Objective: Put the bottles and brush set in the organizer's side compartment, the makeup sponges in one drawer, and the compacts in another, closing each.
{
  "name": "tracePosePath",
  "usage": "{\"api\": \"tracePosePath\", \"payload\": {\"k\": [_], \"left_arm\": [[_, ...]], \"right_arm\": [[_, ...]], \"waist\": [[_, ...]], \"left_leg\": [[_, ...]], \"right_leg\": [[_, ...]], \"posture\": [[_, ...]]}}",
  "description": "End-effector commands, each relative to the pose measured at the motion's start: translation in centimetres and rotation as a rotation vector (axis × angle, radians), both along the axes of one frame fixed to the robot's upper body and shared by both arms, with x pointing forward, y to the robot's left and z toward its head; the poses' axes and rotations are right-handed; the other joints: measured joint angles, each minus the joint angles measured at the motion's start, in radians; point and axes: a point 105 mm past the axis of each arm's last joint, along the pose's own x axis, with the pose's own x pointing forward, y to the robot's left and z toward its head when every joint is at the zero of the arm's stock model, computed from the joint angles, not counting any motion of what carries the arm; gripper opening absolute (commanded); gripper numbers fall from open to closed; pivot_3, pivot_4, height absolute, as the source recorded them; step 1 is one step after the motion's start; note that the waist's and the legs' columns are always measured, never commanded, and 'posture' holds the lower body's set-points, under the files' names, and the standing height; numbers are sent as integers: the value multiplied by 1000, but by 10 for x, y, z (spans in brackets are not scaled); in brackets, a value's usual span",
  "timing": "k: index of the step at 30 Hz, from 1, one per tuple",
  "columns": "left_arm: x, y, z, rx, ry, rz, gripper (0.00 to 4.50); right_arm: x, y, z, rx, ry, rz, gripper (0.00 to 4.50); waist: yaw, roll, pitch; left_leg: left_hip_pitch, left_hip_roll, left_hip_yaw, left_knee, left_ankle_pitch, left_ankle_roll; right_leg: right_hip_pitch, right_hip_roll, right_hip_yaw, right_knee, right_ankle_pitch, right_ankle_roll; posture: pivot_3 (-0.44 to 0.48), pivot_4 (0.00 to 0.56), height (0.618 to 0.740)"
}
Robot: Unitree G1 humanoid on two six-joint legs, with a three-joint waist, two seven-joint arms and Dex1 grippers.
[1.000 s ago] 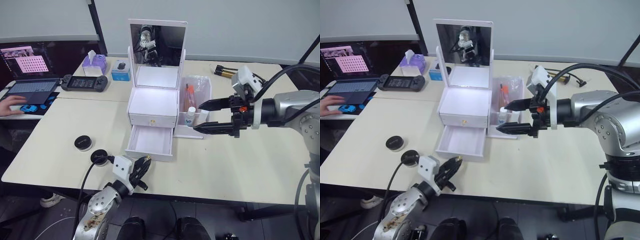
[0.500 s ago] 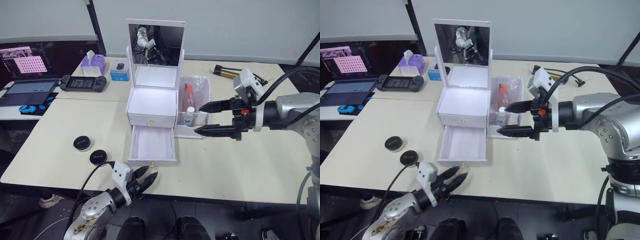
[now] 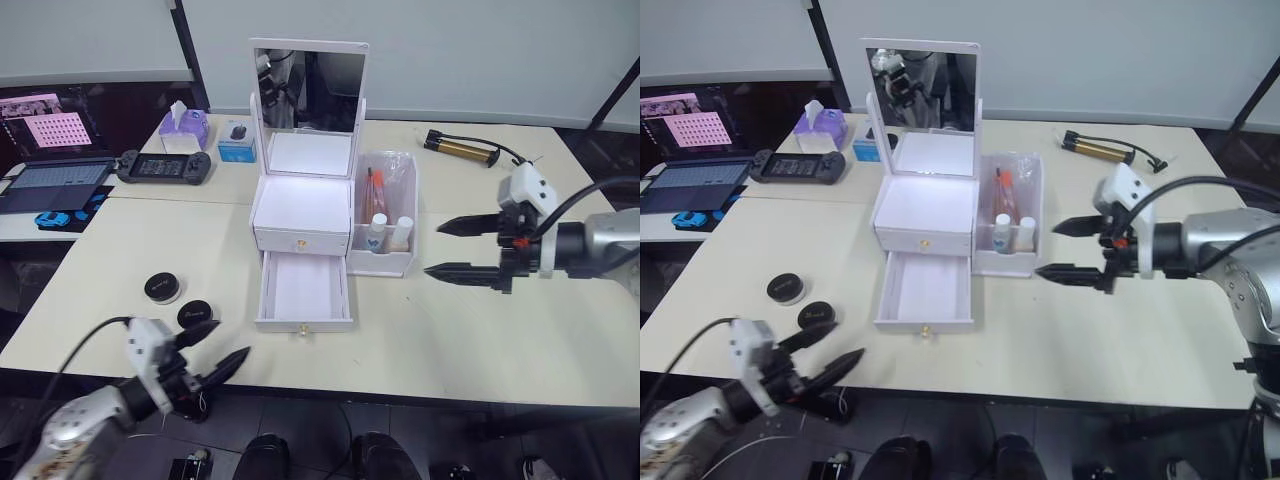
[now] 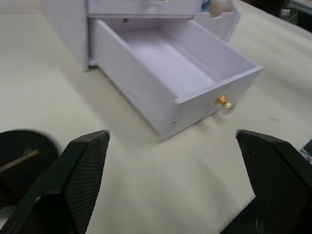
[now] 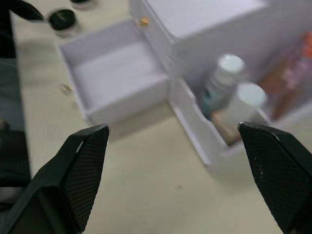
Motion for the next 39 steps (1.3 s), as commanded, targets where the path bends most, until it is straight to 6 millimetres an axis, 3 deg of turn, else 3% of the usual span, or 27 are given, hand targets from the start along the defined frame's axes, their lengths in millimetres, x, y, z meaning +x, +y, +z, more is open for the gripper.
{"api": "tracePosePath", "payload": {"k": [1,8,13,19,24,31,32,33,35,39], "left_arm": [[3,48,12,59,-56,106,4467],[5,142,11,176,-63,362,4467],[9,174,25,203,-96,430,4467],[22,177,29,252,-93,384,4467],[34,181,45,250,-122,378,4467],[41,162,37,289,-60,281,4467],[42,160,39,284,-62,274,4467],[43,158,41,280,-65,271,4467],[43,157,44,297,-65,268,4467],[41,152,50,309,-65,267,4467]], "right_arm": [[0,-29,4,28,22,-54,4500],[11,-75,-29,66,44,-184,4500],[11,-86,-40,175,51,-240,4500],[10,-99,-49,223,52,-279,4500],[15,-95,-48,225,68,-307,4500],[5,-52,-46,326,292,-168,4500],[6,-46,-43,331,291,-158,4500],[10,-41,-38,336,266,-156,4500],[13,-30,-29,290,203,-119,4500],[5,-5,-4,247,167,36,4500]], "waist": [[-1,0,0],[-7,-1,0],[-10,-2,0],[-10,-2,0],[-13,-2,0],[-17,-1,0],[-11,-5,-2],[-2,-8,-3],[2,-11,-5],[-19,-10,-7]], "left_leg": [[1,0,1,0,0,0],[2,1,8,-2,0,0],[3,2,10,-4,0,0],[5,2,12,-5,0,-1],[6,3,14,-5,0,-1],[9,4,18,-8,0,-1],[9,4,19,-8,0,-1],[16,21,50,-8,-1,-10],[19,32,84,-9,-4,-15],[14,28,75,-9,-4,-14]], "right_leg": [[0,0,0,0,0,-1],[0,1,0,0,-3,-5],[0,0,-1,1,-2,-3],[0,0,-1,2,-2,-3],[0,0,0,3,-2,-3],[0,0,2,4,-2,-3],[-1,0,3,3,-2,-4],[-20,1,11,8,0,-10],[-34,-1,15,15,-1,-24],[-29,2,9,15,4,-14]], "posture": [[0,150,732],[0,150,732],[0,150,732],[0,150,732],[0,150,732],[0,150,730],[0,150,728],[0,150,725],[0,150,725],[0,150,725]]}}
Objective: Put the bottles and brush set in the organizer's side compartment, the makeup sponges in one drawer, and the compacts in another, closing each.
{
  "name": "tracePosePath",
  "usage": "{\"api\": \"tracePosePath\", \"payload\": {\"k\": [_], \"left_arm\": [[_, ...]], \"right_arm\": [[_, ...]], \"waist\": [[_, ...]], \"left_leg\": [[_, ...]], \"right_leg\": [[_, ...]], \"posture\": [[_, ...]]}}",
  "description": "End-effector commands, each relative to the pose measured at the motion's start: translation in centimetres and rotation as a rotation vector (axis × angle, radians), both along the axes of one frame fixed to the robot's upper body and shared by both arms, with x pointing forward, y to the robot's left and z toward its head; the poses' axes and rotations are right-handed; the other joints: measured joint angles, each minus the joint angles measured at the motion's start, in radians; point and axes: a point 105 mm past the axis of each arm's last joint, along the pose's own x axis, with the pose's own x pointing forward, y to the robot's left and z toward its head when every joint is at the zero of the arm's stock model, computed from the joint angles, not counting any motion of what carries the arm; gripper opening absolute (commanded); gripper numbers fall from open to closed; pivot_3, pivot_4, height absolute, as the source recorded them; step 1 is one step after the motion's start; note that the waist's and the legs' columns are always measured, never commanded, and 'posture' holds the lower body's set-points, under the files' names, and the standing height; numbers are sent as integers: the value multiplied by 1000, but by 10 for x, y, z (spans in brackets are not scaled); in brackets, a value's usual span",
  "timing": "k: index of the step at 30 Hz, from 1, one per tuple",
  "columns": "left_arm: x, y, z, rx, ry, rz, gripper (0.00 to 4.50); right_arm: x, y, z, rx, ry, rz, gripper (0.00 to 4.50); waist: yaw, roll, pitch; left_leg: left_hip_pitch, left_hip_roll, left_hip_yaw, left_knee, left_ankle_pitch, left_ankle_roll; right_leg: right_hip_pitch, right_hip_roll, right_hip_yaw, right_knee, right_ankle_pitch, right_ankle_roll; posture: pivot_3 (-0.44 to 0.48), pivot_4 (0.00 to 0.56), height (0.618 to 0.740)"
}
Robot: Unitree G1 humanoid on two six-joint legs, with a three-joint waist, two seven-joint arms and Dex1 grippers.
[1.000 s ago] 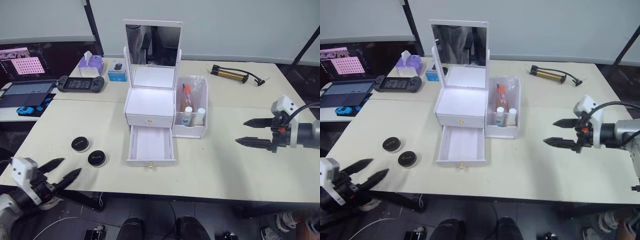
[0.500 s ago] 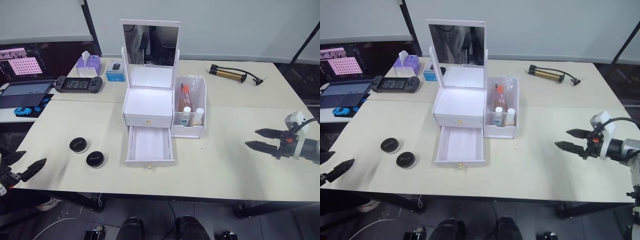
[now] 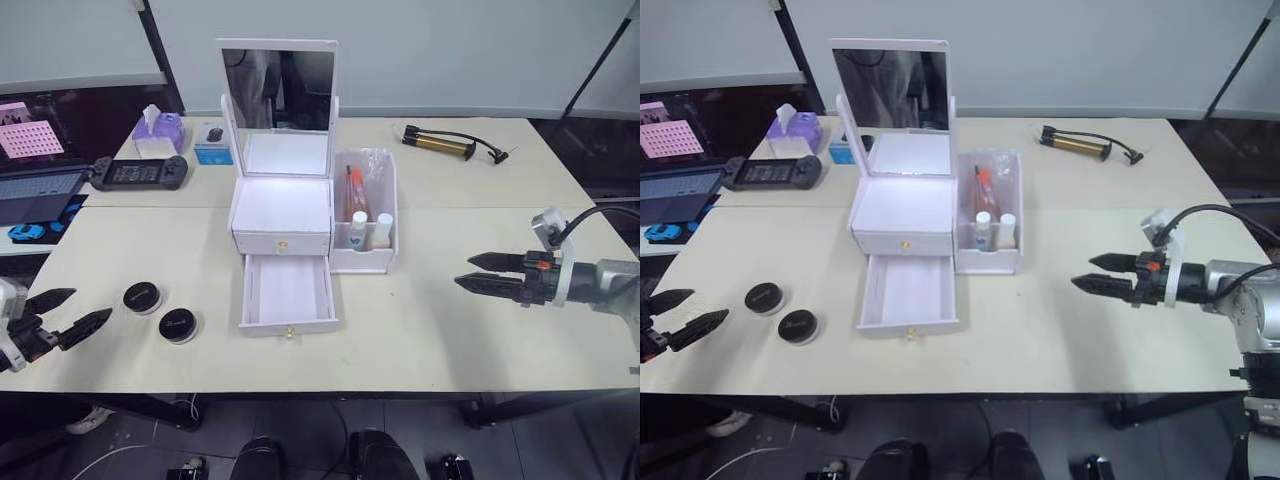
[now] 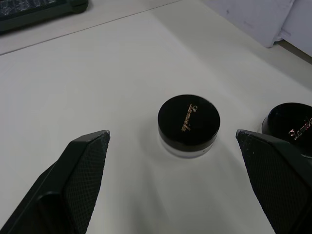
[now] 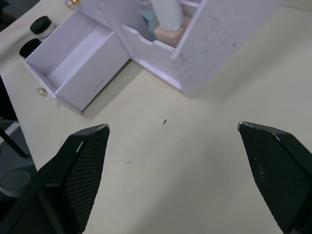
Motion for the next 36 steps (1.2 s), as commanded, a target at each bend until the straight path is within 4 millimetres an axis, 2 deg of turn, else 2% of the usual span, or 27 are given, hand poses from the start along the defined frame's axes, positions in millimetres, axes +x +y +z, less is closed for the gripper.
{"api": "tracePosePath", "payload": {"k": [1,8,13,18,22,24,28,33,36], "left_arm": [[-2,-2,21,39,-30,4,4467],[-7,-24,26,46,-21,15,4467],[-20,-42,20,40,6,44,4467],[-40,-62,13,-10,-1,98,4467],[-46,-82,1,-54,27,127,4467],[-45,-90,-4,-61,34,135,4467],[-30,-91,-10,-33,6,208,4467],[-19,-101,-23,-51,42,172,4467],[-10,-103,-24,-62,49,148,4467]], "right_arm": [[-8,23,38,-26,-99,151,4500],[-10,57,76,-103,-223,357,4500],[-25,77,102,-2,-143,516,4500],[-27,97,109,-34,-221,586,4500],[-16,116,111,-110,-354,556,4500],[-18,123,118,-104,-395,574,4500],[-23,134,123,-104,-234,651,4500],[-36,133,122,-103,-177,729,4500],[-40,129,120,-94,-161,750,4500]], "waist": [[-6,0,0],[-1,0,0],[2,0,0],[0,-1,-1],[0,-1,-1],[3,-1,-1],[4,0,-1],[2,-3,-2],[3,-3,-2]], "left_leg": [[0,0,0,0,0,0],[0,1,0,0,0,0],[-1,1,0,0,0,0],[0,2,-2,0,0,1],[0,2,-3,0,0,1],[0,1,-4,0,0,0],[-1,-1,-6,1,0,1],[0,-1,-14,1,0,1],[0,-3,-17,1,0,1]], "right_leg": [[0,1,0,0,0,0],[0,1,-2,0,0,0],[-1,0,-2,-1,0,0],[0,0,-3,-1,0,-1],[1,1,-2,0,0,-1],[1,1,-3,0,0,-1],[2,0,-3,0,0,0],[7,0,-8,-3,0,0],[8,-2,-10,-3,0,0]], "posture": [[0,150,725],[0,150,725],[0,150,725],[0,150,725],[0,150,725],[0,150,725],[0,150,725],[0,150,725],[0,150,725]]}}
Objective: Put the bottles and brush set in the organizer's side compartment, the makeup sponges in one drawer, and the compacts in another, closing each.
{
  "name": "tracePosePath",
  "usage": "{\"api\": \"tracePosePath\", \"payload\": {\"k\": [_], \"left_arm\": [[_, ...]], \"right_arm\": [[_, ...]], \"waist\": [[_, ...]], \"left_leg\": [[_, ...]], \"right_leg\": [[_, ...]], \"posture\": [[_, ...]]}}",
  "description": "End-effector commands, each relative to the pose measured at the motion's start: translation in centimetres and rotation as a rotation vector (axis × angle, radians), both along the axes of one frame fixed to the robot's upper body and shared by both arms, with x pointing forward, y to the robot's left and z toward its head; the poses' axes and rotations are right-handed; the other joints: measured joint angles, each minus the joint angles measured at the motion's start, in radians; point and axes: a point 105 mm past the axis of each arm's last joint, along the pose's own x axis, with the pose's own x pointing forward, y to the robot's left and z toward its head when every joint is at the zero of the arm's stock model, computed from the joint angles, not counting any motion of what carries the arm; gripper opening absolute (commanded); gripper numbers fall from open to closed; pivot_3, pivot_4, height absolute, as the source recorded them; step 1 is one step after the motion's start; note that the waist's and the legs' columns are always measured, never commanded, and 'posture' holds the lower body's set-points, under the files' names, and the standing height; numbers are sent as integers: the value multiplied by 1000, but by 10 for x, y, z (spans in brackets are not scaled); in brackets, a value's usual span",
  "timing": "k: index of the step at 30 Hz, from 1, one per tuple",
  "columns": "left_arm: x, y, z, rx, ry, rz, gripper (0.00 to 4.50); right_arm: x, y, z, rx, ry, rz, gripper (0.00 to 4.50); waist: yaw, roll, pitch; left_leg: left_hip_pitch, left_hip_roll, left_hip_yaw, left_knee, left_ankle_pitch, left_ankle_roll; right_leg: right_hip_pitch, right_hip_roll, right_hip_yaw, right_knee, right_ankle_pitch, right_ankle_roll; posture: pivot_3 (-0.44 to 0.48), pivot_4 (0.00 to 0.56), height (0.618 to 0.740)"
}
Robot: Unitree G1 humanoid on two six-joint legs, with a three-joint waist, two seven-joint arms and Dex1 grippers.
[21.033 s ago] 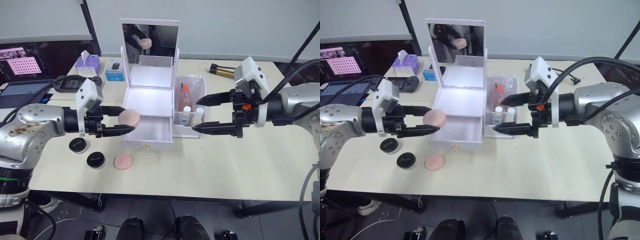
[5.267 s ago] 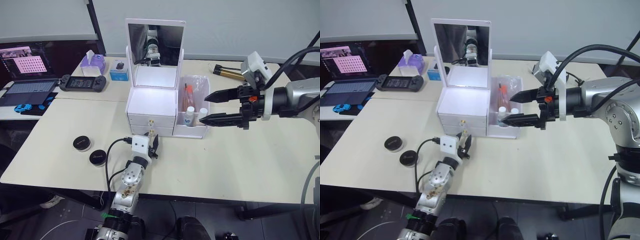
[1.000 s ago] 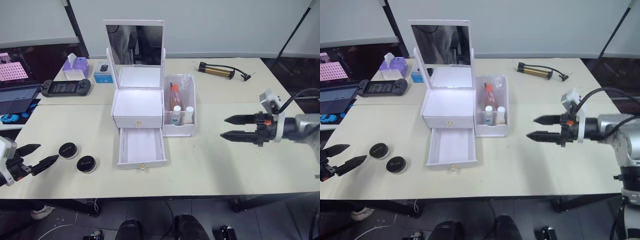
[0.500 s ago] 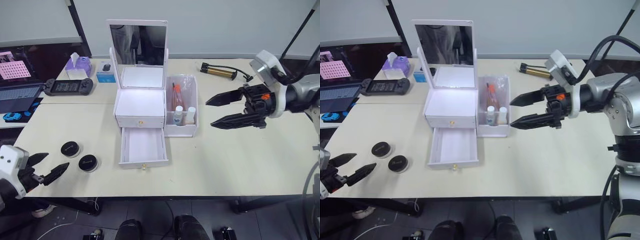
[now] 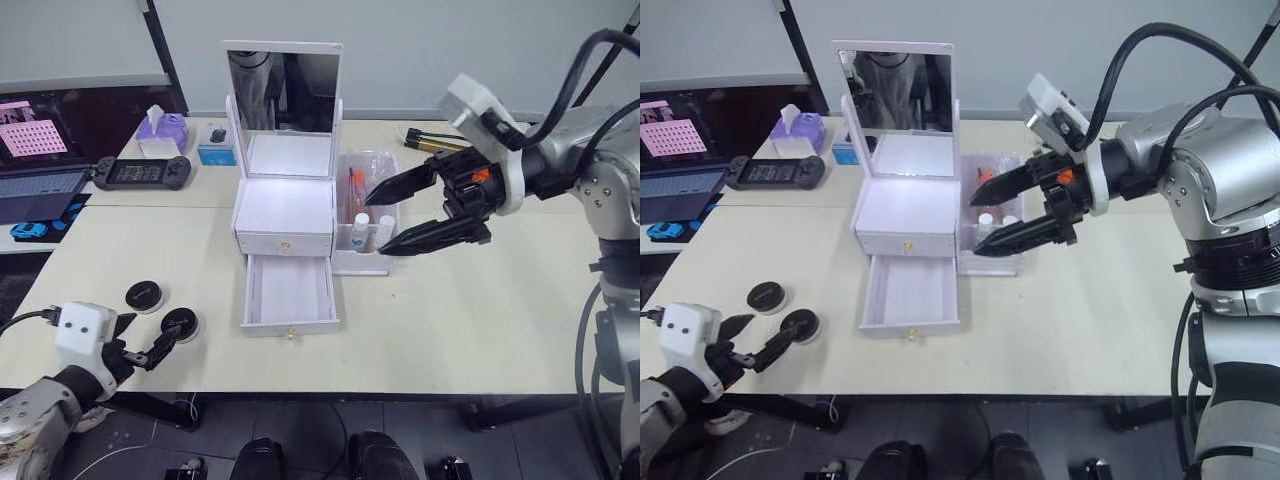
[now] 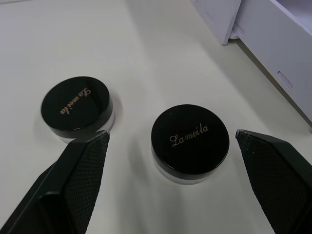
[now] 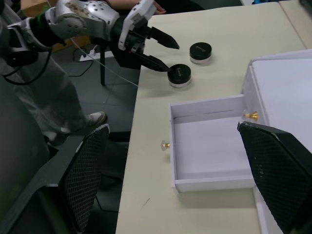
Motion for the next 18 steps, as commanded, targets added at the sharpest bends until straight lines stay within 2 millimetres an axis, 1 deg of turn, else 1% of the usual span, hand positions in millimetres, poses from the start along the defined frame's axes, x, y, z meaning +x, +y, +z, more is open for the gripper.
{"api": "tracePosePath", "payload": {"k": [1,4,7,11,16,18], "left_arm": [[10,0,4,21,-10,-25,4467],[15,-3,1,19,3,-48,4467],[17,-10,-9,14,34,-82,4467],[22,-9,-15,31,48,-83,4467],[25,-9,-29,56,57,-91,4467],[27,-8,-32,53,58,-88,4063]], "right_arm": [[-11,-6,5,3,-9,48,4500],[-9,-9,1,-6,-18,31,4500],[-8,-12,-1,-14,-33,18,4500],[-13,-8,0,-19,-46,32,4500],[-14,-1,3,-20,-54,28,4500],[-14,1,4,-19,-56,25,4500]], "waist": [[-1,0,0],[-2,0,0],[-2,0,0],[-2,0,0],[-2,0,0],[-2,0,0]], "left_leg": [[0,0,-1,0,0,0],[0,0,-4,0,0,0],[0,-1,-6,0,0,0],[0,-1,-6,0,0,0],[0,-1,-7,0,0,0],[0,-1,-7,0,0,0]], "right_leg": [[1,0,-1,0,0,0],[2,-1,-3,0,0,0],[2,-1,-3,0,0,0],[2,-1,-5,0,0,0],[3,-1,-6,0,-1,-1],[3,-2,-6,0,-1,-1]], "posture": [[0,150,725],[0,150,725],[0,150,725],[0,150,725],[0,150,725],[0,150,725]]}}
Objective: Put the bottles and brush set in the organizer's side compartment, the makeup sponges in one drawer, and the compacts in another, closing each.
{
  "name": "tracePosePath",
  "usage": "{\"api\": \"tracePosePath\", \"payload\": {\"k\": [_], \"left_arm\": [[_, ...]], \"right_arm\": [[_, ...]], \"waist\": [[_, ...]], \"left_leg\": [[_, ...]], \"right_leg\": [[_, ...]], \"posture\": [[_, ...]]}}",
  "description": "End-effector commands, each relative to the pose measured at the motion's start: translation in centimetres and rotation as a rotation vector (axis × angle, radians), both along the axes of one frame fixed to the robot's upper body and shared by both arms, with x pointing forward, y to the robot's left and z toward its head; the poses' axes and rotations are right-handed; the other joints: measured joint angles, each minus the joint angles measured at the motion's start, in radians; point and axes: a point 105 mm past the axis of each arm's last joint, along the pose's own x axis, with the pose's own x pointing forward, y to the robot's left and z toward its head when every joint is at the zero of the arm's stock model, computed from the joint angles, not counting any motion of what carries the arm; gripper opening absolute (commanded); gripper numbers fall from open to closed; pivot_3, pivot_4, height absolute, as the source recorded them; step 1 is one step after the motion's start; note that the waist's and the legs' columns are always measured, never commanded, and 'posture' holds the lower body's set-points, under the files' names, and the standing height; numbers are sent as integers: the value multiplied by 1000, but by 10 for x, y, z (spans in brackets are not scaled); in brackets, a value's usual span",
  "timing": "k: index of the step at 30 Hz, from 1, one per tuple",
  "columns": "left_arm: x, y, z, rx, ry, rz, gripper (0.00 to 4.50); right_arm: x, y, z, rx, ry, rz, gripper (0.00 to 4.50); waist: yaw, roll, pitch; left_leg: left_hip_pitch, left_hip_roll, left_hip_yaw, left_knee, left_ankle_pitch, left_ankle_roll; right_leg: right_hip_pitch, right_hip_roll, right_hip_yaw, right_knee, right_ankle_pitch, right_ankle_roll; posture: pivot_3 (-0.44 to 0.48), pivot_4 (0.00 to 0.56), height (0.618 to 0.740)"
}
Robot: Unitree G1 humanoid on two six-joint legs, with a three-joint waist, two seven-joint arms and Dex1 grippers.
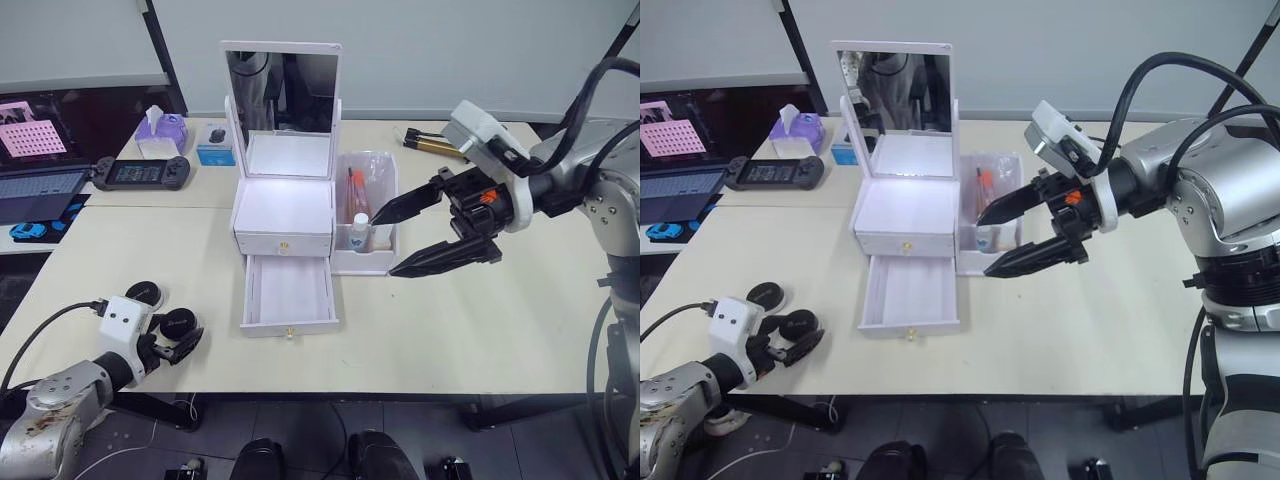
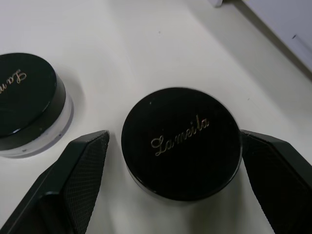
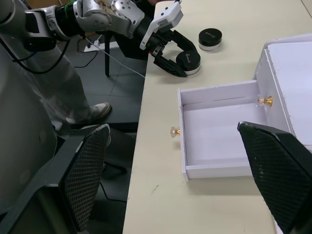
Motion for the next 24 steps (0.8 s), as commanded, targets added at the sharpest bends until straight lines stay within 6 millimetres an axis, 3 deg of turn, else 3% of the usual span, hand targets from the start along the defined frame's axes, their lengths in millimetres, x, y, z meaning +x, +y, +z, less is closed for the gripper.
{"api": "tracePosePath", "payload": {"k": [1,4,15,18,24], "left_arm": [[3,1,0,9,-26,-6,3840],[5,1,2,-17,-44,-10,2925],[7,10,49,-36,-173,-55,2909],[16,-7,77,-68,-231,-158,2909],[34,-50,109,-50,-250,-437,2909]], "right_arm": [[-6,5,14,19,-47,15,4500],[-5,8,15,21,-46,10,4500],[-2,9,14,26,-58,-25,4500],[0,9,16,38,-71,-44,4500],[-1,5,16,47,-84,-75,4500]], "waist": [[0,0,0],[3,0,0],[1,0,0],[6,0,0],[8,0,0]], "left_leg": [[0,0,0,0,0,0],[0,0,-1,0,0,0],[-1,0,-3,0,0,0],[-1,0,-3,0,0,0],[-2,0,-3,1,1,-1]], "right_leg": [[0,0,0,0,0,0],[1,-1,-1,0,0,0],[1,-1,-4,0,-1,-1],[1,-1,-7,0,-1,-2],[1,-1,-7,0,-1,-2]], "posture": [[0,150,725],[0,150,725],[0,150,725],[0,150,725],[0,150,725]]}}
